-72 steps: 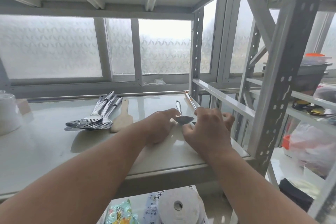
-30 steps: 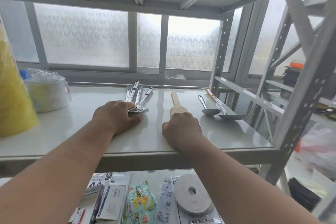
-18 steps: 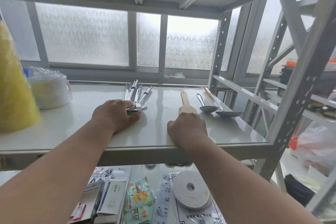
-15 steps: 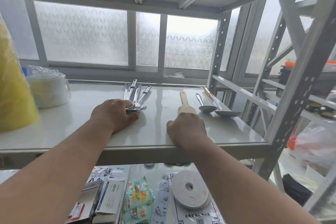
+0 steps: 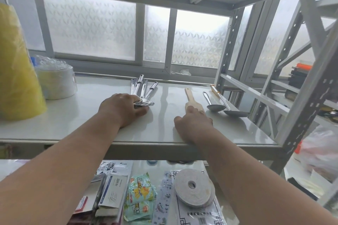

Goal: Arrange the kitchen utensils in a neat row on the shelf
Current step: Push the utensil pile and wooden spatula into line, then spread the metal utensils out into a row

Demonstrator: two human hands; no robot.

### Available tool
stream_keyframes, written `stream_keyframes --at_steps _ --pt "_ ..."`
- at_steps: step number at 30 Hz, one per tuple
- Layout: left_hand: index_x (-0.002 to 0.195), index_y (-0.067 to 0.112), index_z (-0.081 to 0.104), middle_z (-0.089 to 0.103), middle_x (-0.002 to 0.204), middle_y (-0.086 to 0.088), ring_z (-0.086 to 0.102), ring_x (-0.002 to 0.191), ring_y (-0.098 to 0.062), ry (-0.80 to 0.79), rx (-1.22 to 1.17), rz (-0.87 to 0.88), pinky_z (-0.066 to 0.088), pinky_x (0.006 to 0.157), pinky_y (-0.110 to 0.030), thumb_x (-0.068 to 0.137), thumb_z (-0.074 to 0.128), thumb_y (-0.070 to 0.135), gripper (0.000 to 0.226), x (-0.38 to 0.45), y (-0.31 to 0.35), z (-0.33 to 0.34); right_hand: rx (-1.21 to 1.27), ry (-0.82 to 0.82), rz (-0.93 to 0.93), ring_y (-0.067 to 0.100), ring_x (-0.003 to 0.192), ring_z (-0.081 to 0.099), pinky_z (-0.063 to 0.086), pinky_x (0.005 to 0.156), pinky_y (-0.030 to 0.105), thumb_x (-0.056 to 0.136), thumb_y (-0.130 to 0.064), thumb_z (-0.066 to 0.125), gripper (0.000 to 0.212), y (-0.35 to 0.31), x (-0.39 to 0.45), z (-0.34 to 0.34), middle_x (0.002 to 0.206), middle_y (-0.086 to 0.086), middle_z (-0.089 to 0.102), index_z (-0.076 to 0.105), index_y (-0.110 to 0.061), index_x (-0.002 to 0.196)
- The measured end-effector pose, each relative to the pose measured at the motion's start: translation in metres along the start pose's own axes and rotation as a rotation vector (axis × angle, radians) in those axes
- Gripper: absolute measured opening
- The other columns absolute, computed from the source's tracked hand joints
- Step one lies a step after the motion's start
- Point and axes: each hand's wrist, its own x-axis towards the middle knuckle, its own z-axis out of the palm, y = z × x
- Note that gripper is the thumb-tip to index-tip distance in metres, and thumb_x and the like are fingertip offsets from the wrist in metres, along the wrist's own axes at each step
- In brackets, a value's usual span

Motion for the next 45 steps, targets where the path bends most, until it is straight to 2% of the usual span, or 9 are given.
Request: stream_keyframes --at_steps 4,6,11,15,17,25,32,41,45 --pt "0.118 0.040 0.069 0.072 0.119 0.005 0.061 0.117 -0.025 -0.005 0.001 -0.001 0.052 0.091 -0.039 0.084 0.046 0.072 0.052 0.000 -0.002 0.001 0.008 0.104 -0.040 0.037 0.153 0.011 0.023 0.118 0.056 0.093 -0.040 0.042 0.069 -0.010 0.004 0.004 0.164 0.019 0.018 0.021 -0.016 0.154" --pt "0.120 0.037 0.066 0.072 0.119 0.001 0.062 0.115 -0.027 0.005 -0.017 -0.006 0.053 0.091 -0.039 0.082 0.050 0.072 0.054 0.002 -0.002 0.002 0.081 0.220 -0.250 0.035 0.148 0.025 0.028 0.117 0.053 0.090 -0.037 0.052 0.067 -0.020 0.005 0.010 0.157 0.016 0.031 0.028 -0.018 0.150" --pt "0.151 0.021 0.043 0.067 0.132 -0.015 0.061 0.126 -0.036 0.037 -0.133 -0.035 0.051 0.100 -0.043 0.073 0.068 0.077 0.100 0.008 -0.004 0.000 0.259 0.111 -0.625 0.022 0.151 0.027 0.024 0.123 0.038 0.090 -0.030 0.059 0.074 -0.056 0.021 0.020 0.164 0.002 0.030 0.029 -0.042 0.157" --pt "0.098 0.040 0.071 0.072 0.093 0.006 0.068 0.100 -0.026 0.076 -0.244 -0.013 0.054 0.083 -0.036 0.064 0.073 0.078 0.050 0.015 -0.020 0.004 0.270 0.061 -0.747 0.011 0.134 0.053 0.037 0.115 0.028 0.098 -0.027 0.058 0.044 -0.065 0.042 0.026 0.143 -0.007 0.061 0.059 -0.042 0.139" --pt "0.067 0.038 0.068 0.066 0.071 0.008 0.066 0.084 -0.021 0.111 -0.278 0.017 0.049 0.071 -0.032 0.067 0.074 0.077 0.039 0.019 -0.024 0.005 0.358 0.061 -0.699 0.010 0.122 0.062 0.041 0.103 0.018 0.100 -0.029 0.062 0.032 -0.062 0.048 0.028 0.128 -0.009 0.071 0.068 -0.040 0.130" --pt "0.070 0.015 0.067 0.065 0.068 0.000 0.063 0.074 -0.021 0.091 -0.199 0.000 0.056 0.071 -0.034 0.067 0.062 0.086 0.071 0.025 -0.025 0.012 0.328 0.217 -0.597 0.026 0.092 0.065 0.052 0.084 0.033 0.096 -0.013 0.059 0.030 -0.057 0.047 0.026 0.095 0.005 0.077 0.078 -0.030 0.113" --pt "0.060 0.033 0.060 0.069 0.077 0.005 0.066 0.080 -0.017 0.102 -0.231 -0.051 0.051 0.070 -0.029 0.067 0.070 0.082 0.050 0.013 -0.015 0.009 0.087 0.390 -0.512 0.026 0.106 0.055 0.053 0.078 0.037 0.090 -0.006 0.053 0.034 -0.051 0.040 0.022 0.100 0.000 0.066 0.073 -0.027 0.109" --pt "0.059 0.018 0.051 0.056 0.068 -0.004 0.055 0.075 -0.028 0.108 -0.206 -0.138 0.037 0.060 -0.032 0.055 0.049 0.079 0.062 0.012 -0.018 0.005 -0.105 0.272 -0.214 0.028 0.120 0.050 0.045 0.096 0.036 0.091 -0.009 0.053 0.024 -0.044 0.032 0.011 0.115 0.004 0.057 0.066 -0.018 0.110" --pt "0.068 0.023 0.048 0.059 0.077 -0.006 0.057 0.080 -0.030 0.110 -0.198 -0.180 0.041 0.065 -0.032 0.063 0.062 0.070 0.049 0.015 -0.019 0.005 -0.073 0.257 -0.157 0.028 0.122 0.048 0.043 0.096 0.035 0.092 -0.006 0.051 0.025 -0.045 0.033 0.011 0.117 0.005 0.056 0.066 -0.016 0.110"
